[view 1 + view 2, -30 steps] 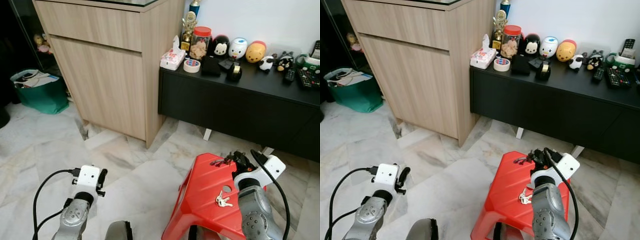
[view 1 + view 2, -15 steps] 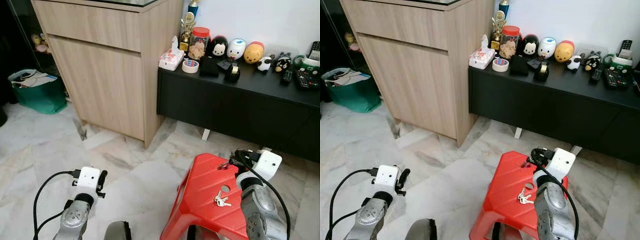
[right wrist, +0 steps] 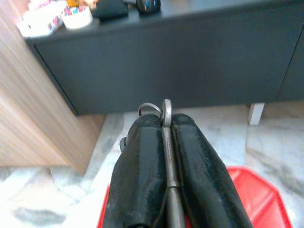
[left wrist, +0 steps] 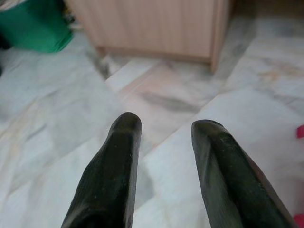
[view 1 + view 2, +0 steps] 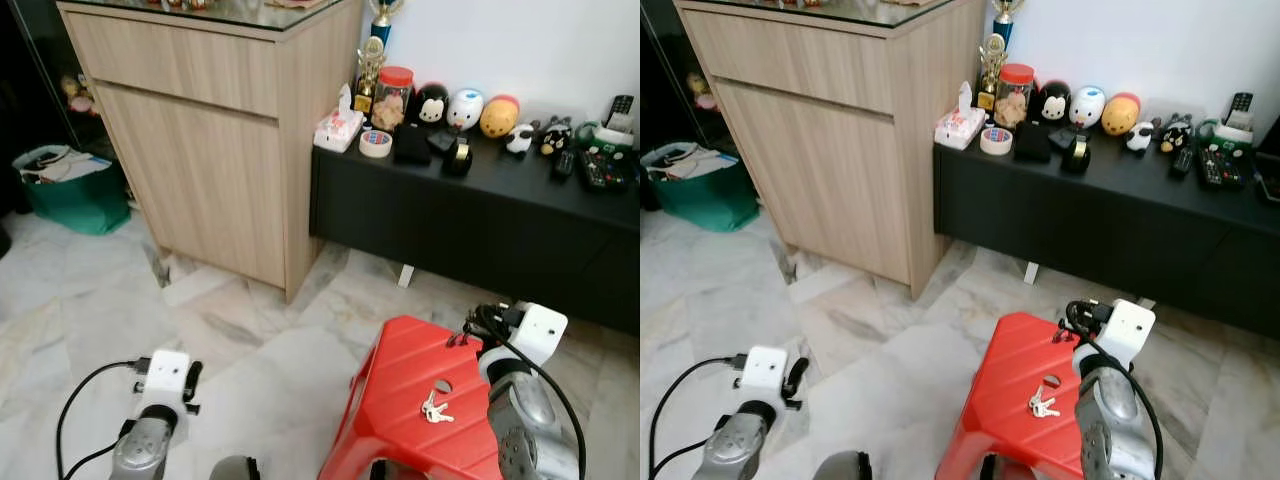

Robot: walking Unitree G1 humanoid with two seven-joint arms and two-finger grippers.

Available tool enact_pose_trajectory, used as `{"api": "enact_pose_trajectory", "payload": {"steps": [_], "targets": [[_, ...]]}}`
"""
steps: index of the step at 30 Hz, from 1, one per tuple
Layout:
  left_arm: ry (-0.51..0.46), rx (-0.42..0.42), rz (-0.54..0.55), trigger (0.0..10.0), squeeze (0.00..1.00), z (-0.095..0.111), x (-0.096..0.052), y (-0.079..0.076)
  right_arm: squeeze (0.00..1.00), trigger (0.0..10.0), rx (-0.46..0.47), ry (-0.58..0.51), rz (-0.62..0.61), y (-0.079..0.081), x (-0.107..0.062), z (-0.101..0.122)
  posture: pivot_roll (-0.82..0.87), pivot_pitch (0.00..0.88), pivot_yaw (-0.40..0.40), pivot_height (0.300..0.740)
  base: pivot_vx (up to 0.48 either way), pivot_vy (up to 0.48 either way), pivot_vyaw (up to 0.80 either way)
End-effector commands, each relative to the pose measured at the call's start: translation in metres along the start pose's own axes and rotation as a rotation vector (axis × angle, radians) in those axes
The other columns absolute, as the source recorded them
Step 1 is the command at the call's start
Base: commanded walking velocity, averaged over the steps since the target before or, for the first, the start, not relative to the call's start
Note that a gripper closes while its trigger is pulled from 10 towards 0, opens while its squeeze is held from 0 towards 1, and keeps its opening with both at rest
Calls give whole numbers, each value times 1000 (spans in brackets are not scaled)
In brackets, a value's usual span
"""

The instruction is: Hang keys on a hook

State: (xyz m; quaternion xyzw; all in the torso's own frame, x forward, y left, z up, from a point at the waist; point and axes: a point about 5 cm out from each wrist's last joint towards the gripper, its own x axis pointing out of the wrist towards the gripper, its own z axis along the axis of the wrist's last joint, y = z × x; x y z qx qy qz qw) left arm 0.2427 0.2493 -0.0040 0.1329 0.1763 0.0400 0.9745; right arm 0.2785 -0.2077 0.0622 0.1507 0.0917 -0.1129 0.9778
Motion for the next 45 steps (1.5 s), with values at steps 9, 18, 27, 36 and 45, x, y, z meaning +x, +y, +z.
{"api": "enact_pose_trajectory", "payload": {"steps": [9, 18, 27, 36, 45], "targets": [[264, -46, 7, 10000, 0, -62, -34, -8, 0, 10000, 12, 8, -23, -7, 2, -2, 66, 0, -96, 714, 0, 0, 0], [405, -96, -8, 10000, 0, -93, -59, -20, 0, 10000, 9, 22, -40, -12, 3, -6, 69, 0, -102, 714, 0, 0, 0], [449, -126, -18, 10000, 0, -101, -67, -31, 0, 10000, -5, 49, -44, -14, 2, -12, 76, 0, -117, 714, -304, 0, 0], [441, -141, -13, 10000, 0, -96, -60, -31, 0, 10000, 3, 29, -31, -4, 5, -3, 79, 0, -115, 714, -365, 0, 0], [441, -132, -26, 10000, 0, -95, -59, -31, 0, 10000, 8, 32, -22, -1, 4, -4, 72, 0, -102, 714, -365, 0, 0]]}}
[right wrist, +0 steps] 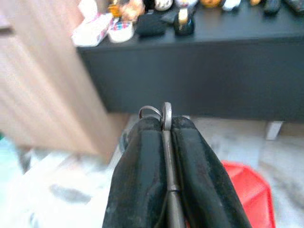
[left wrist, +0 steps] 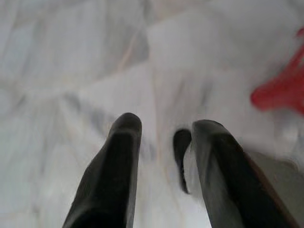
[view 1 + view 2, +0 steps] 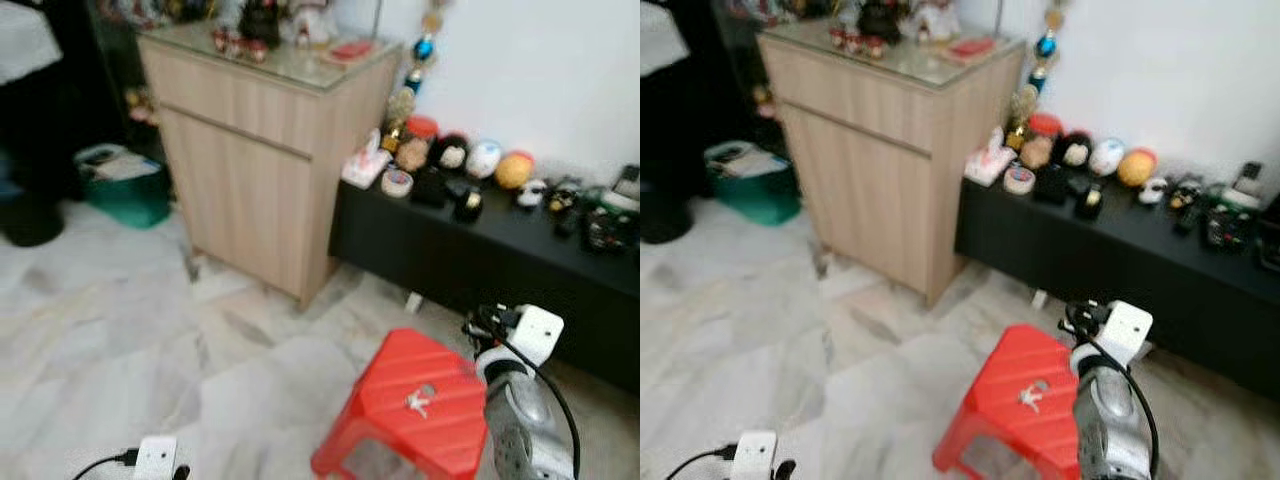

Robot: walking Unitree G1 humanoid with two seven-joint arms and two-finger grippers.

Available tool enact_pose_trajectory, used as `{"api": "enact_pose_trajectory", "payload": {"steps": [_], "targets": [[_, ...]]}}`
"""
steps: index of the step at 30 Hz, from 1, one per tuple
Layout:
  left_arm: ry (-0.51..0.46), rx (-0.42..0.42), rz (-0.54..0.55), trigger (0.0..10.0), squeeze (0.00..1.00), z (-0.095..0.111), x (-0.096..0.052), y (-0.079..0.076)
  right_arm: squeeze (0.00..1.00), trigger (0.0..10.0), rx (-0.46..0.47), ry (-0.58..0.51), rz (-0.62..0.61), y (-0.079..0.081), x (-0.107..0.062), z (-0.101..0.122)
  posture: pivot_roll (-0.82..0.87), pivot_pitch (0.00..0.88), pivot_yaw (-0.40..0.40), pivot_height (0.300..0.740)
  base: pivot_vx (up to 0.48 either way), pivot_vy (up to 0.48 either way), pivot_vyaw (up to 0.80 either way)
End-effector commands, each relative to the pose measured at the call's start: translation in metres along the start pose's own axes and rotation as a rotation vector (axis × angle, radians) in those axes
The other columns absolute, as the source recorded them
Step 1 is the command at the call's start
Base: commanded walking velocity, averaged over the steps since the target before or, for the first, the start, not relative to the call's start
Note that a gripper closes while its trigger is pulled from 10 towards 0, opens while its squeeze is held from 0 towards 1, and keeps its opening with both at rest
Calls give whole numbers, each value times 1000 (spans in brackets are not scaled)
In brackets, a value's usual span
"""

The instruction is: Hang keys on a hook

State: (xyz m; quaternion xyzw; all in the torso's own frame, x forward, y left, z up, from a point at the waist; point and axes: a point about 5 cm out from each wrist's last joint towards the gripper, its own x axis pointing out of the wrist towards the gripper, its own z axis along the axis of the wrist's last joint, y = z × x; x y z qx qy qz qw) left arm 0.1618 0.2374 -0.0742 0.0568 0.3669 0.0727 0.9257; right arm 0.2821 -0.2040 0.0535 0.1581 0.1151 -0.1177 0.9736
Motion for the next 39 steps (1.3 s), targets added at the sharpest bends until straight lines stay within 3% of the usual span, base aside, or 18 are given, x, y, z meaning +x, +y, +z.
{"api": "enact_pose_trajectory", "payload": {"steps": [1, 16, 24, 34, 39], "targets": [[36, 8, -17, 10000, 0, -8, -2, -2, 0, 10000, -3, -15, -10, -4, -1, 5, 72, 0, -102, 714, -368, 0, 0], [54, 35, -46, 10000, 0, -8, -1, -8, 0, 10000, 6, -24, -22, -3, -2, 5, 50, 0, -84, 714, -358, 0, 0], [56, 43, -48, 10000, 0, -6, 0, -8, 0, 10000, 19, -22, -39, -3, -3, 4, 57, 0, -87, 714, 0, 0, 0], [98, 23, -20, 10000, 0, -17, -4, 0, 0, 10000, 13, -48, -47, 3, -2, 6, 70, 0, -83, 714, 0, 0, -769], [113, 21, -18, 10000, 0, -20, -6, 1, 0, 10000, 2, -56, -122, 0, -3, 7, 68, 0, -81, 714, 0, 0, -771]]}}
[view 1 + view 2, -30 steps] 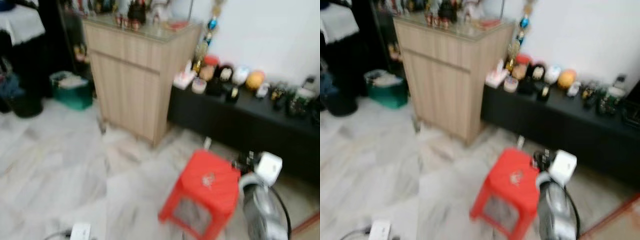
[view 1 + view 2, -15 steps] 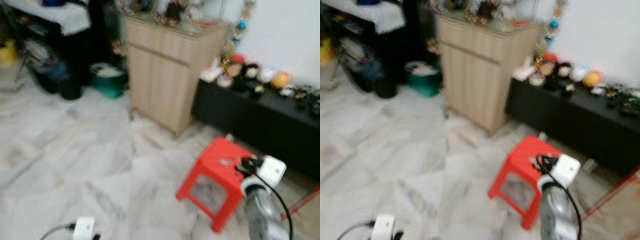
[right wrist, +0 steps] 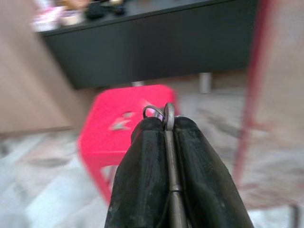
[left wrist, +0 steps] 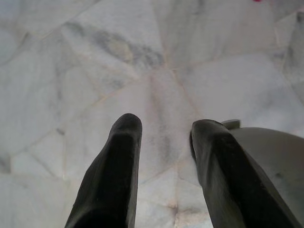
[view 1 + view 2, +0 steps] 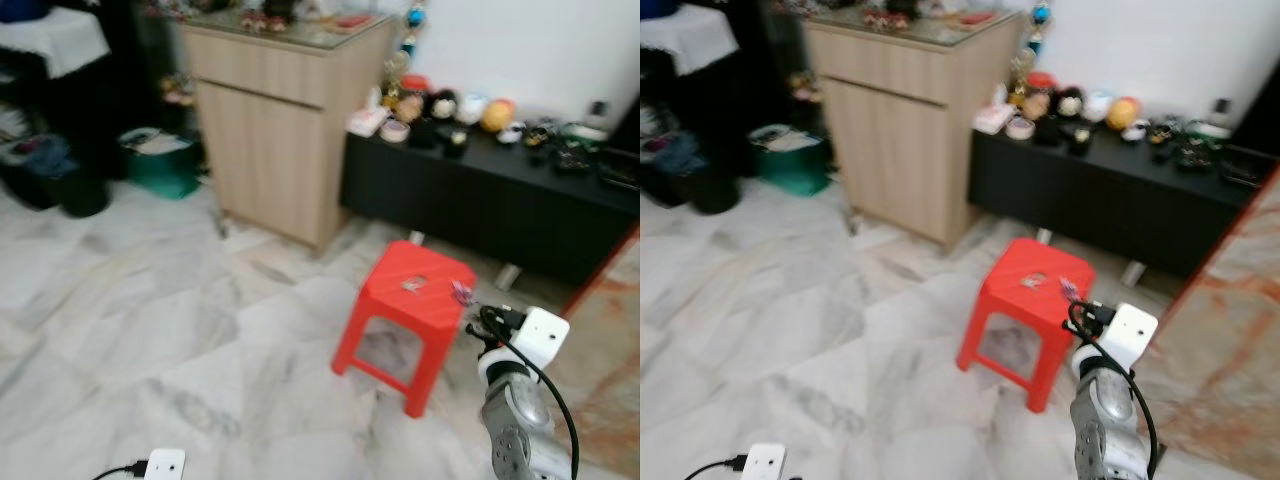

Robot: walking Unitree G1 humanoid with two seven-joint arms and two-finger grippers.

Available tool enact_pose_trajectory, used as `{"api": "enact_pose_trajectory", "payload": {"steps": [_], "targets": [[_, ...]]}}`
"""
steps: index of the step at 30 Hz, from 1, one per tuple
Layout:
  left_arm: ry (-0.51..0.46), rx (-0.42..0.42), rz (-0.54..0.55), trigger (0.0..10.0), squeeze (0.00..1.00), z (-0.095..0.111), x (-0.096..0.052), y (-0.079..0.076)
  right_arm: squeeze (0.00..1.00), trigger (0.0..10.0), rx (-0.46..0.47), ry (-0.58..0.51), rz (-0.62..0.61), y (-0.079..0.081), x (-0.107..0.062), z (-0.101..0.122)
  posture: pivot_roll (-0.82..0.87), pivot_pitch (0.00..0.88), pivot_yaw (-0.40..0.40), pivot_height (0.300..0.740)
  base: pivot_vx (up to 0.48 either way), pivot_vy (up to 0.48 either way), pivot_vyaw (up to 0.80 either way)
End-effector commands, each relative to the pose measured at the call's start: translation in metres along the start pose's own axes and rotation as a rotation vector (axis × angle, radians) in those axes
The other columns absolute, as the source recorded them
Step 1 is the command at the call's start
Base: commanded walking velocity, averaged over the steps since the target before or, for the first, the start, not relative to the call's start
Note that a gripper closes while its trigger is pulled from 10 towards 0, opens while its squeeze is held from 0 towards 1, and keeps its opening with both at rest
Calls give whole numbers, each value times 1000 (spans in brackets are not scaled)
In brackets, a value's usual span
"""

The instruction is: Hang keys on a hook

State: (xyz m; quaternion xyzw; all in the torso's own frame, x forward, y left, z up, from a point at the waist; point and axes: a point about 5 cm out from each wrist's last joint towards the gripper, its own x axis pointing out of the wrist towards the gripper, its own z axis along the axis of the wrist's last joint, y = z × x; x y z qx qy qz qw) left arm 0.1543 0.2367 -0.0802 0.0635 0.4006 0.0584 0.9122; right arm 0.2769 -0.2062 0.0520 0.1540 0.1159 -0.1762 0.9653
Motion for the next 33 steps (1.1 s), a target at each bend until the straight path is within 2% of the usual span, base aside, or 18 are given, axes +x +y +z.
{"api": "enact_pose_trajectory", "payload": {"steps": [1, 8, 16, 23, 26, 33], "targets": [[44, -11, 5, 10000, 0, -11, -3, 2, 0, 10000, -2, -45, -13, 3, 1, 9, 69, 0, -82, 714, 0, 0, -731], [44, -20, -2, 10000, 0, -10, -3, 0, 0, 10000, -10, -67, -33, 1, 2, 14, 66, 0, -79, 714, 0, 0, -714], [35, -93, 15, 10000, 0, -9, -3, 2, 0, 10000, -17, -79, -60, 1, 2, 16, 65, 0, -79, 714, 0, 0, -688], [19, -67, 19, 10000, 0, -6, -2, 2, 0, 10000, -20, -80, -60, 1, 3, 16, 69, 0, -82, 714, 0, -124, -671], [13, -75, 16, 10000, 0, -4, -1, 1, 0, 10000, -21, -81, -58, 3, 3, 16, 70, 0, -84, 714, 0, -456, -673], [6, -91, 17, 10000, 0, -3, -1, 0, 0, 10000, -23, -84, -55, 4, 4, 17, 70, 0, -84, 714, 0, 0, -670]]}}
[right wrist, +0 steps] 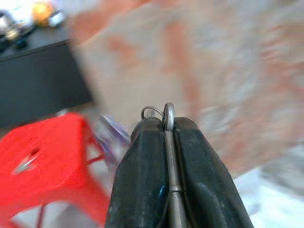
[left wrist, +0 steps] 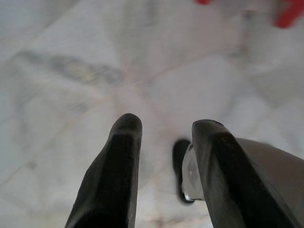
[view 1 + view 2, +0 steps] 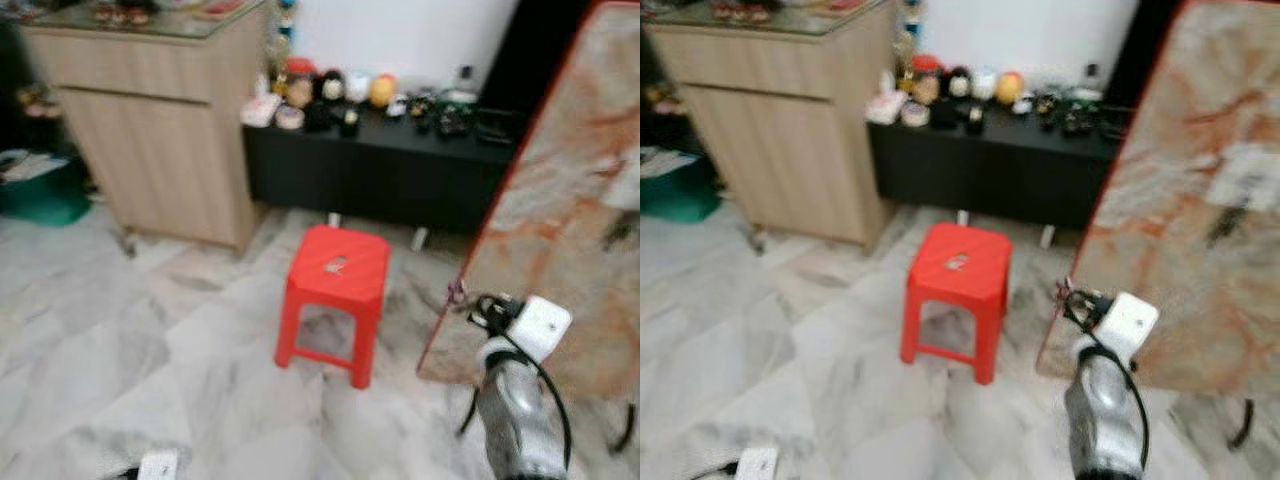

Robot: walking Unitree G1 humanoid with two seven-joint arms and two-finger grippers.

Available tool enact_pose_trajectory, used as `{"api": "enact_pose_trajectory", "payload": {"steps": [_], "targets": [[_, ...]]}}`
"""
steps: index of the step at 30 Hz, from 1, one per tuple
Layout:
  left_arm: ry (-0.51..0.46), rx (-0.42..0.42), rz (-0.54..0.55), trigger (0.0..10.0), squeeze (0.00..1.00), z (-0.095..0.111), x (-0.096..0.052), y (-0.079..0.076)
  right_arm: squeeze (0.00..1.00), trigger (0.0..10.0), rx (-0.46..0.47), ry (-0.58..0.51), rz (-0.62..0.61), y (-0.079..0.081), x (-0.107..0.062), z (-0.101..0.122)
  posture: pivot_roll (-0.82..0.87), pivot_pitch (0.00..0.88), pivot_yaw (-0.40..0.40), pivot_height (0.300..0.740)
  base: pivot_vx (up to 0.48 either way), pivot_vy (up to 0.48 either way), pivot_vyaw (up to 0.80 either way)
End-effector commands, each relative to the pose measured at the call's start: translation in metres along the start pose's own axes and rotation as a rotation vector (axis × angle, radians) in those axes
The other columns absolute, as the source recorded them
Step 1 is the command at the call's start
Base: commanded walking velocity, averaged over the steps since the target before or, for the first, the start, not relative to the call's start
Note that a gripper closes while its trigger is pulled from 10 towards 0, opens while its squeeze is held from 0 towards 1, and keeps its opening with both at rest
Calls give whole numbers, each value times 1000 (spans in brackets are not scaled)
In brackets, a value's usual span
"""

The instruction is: Hang keys on a hook

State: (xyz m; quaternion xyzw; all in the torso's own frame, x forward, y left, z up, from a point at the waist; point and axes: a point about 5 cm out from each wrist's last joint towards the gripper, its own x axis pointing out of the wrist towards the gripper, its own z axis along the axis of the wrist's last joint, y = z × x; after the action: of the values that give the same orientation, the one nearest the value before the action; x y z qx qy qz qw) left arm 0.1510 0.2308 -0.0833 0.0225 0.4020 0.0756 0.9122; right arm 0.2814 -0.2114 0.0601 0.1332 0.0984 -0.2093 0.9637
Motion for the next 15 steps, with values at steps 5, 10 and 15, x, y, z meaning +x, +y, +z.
{"api": "enact_pose_trajectory", "payload": {"steps": [5, 10, 15], "targets": [[-12, 0, 18, 10000, 0, 4, 1, 6, 0, 10000, 1, -35, 7, 5, 1, 7, 69, 0, -84, 714, 0, 0, -673], [-18, -5, 13, 10000, 0, 5, 1, 4, 0, 10000, 2, -37, 3, 5, 1, 7, 70, 0, -83, 714, 0, 0, -670], [-22, -10, 7, 10000, 0, 6, 2, 2, 0, 10000, 3, -38, 5, 7, 2, 7, 71, 0, -83, 714, 0, 0, -669]]}}
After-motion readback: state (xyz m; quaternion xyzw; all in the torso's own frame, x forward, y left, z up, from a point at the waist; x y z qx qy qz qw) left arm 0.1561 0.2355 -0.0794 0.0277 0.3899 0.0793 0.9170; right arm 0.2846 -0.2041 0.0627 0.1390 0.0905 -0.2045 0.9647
